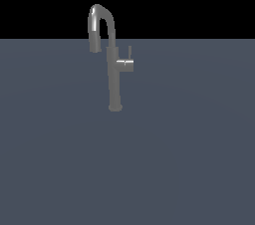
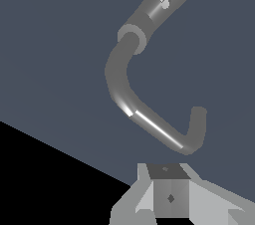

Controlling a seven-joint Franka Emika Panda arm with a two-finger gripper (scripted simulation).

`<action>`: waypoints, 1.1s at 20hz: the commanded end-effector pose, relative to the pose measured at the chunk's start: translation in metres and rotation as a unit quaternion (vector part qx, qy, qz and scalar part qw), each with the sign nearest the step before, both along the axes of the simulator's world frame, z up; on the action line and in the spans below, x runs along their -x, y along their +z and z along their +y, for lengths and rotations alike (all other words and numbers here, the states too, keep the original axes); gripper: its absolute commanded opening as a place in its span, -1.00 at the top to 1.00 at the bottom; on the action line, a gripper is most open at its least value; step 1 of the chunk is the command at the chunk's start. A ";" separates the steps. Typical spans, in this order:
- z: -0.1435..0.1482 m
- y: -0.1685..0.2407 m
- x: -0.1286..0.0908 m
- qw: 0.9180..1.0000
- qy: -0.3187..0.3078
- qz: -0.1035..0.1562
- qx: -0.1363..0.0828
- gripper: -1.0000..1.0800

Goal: Turn on the faucet by rotating a designated handle.

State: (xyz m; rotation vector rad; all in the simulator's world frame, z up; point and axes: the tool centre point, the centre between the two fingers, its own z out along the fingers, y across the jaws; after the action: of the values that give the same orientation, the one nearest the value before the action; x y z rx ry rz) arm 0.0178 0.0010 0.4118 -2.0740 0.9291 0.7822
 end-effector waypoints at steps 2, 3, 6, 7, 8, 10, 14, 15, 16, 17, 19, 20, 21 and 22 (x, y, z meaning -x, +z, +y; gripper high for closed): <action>-0.005 -0.018 -0.018 0.998 -0.035 0.034 -0.038 1.00; -0.006 -0.024 -0.023 0.997 -0.045 0.043 -0.049 1.00; -0.010 -0.042 -0.036 0.991 -0.075 0.073 -0.082 1.00; -0.011 -0.048 -0.041 0.989 -0.086 0.083 -0.093 1.00; -0.012 -0.055 -0.045 0.986 -0.096 0.093 -0.104 1.00; -0.014 -0.069 -0.053 0.978 -0.117 0.113 -0.127 1.00; -0.017 -0.097 -0.067 0.960 -0.159 0.153 -0.171 1.00; -0.017 -0.104 -0.070 0.955 -0.168 0.162 -0.181 1.00; -0.018 -0.110 -0.073 0.950 -0.177 0.171 -0.191 1.00; -0.018 -0.117 -0.075 0.945 -0.186 0.179 -0.200 1.00; -0.018 -0.128 -0.079 0.936 -0.201 0.193 -0.216 1.00; -0.018 -0.133 -0.081 0.931 -0.208 0.200 -0.223 1.00; -0.017 -0.138 -0.082 0.927 -0.214 0.206 -0.230 1.00; -0.017 -0.142 -0.084 0.923 -0.220 0.211 -0.236 1.00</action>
State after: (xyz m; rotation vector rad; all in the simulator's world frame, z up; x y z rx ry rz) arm 0.0988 -0.0165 0.2762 -1.2776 1.2264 1.0856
